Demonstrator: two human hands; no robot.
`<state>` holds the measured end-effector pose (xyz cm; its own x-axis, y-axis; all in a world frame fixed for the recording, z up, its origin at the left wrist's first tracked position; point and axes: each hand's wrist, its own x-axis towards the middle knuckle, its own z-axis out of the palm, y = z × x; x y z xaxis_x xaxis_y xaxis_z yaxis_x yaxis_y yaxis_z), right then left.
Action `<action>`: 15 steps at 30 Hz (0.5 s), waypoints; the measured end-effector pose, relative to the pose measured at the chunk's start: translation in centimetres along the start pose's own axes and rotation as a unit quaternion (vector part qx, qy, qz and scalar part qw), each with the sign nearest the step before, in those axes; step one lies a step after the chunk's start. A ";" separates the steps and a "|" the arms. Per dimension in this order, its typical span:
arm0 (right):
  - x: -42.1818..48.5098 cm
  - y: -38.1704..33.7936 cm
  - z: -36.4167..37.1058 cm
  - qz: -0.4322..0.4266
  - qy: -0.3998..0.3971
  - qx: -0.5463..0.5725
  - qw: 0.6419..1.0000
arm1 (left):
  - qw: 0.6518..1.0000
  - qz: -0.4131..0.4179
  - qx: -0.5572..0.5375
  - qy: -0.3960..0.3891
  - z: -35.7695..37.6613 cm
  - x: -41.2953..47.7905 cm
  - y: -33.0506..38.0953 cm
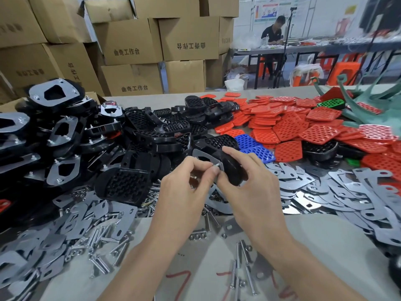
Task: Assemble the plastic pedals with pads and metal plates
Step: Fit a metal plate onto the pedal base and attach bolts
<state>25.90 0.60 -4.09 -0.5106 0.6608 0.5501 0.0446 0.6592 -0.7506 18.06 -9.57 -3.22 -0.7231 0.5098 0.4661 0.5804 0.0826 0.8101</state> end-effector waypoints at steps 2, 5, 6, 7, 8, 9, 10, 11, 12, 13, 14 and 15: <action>-0.1 -0.1 0.0 -0.015 0.012 -0.009 1.000 | 0.998 -0.037 -0.047 -0.004 0.2 0.0 0.5; -0.2 -0.1 0.0 -0.031 0.024 -0.010 0.999 | 0.991 -0.080 -0.106 -0.016 0.4 0.2 1.0; -0.2 -0.1 0.0 -0.037 0.026 -0.013 0.999 | 0.988 -0.092 -0.123 -0.024 0.3 0.3 1.0; -0.2 -0.1 0.0 -0.041 0.025 -0.017 0.999 | 0.986 -0.097 -0.134 -0.033 0.3 0.3 1.0; -0.2 0.0 -0.1 -0.044 0.025 -0.022 0.998 | 0.985 -0.093 -0.137 -0.036 0.3 0.2 0.9; -0.2 0.0 -0.1 -0.047 0.025 -0.027 0.998 | 0.988 -0.079 -0.131 -0.034 0.3 0.2 0.9; -0.2 0.1 0.0 -0.050 0.025 -0.033 0.998 | 0.992 -0.057 -0.109 -0.027 0.3 0.1 0.7; -0.2 0.1 0.0 -0.052 0.024 -0.038 0.998 | 0.997 -0.030 -0.073 -0.018 0.3 0.0 0.5; -0.2 0.1 0.1 -0.053 0.022 -0.041 0.997 | 0.999 0.002 -0.031 -0.011 0.3 -0.1 0.3; -0.2 0.1 0.1 -0.054 0.022 -0.042 0.997 | 0.999 0.031 0.000 -0.007 0.3 -0.1 0.1; -0.2 0.1 0.1 -0.054 0.022 -0.040 0.998 | 0.999 0.049 0.011 -0.007 0.2 -0.1 0.0; -0.2 0.1 0.0 -0.052 0.024 -0.036 0.998 | 0.998 0.057 0.005 -0.011 0.1 -0.1 -0.1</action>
<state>25.95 0.53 -4.27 -0.4745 0.6024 0.6419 0.0561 0.7484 -0.6609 18.17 -9.52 -3.39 -0.6438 0.5347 0.5473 0.6622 0.0310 0.7487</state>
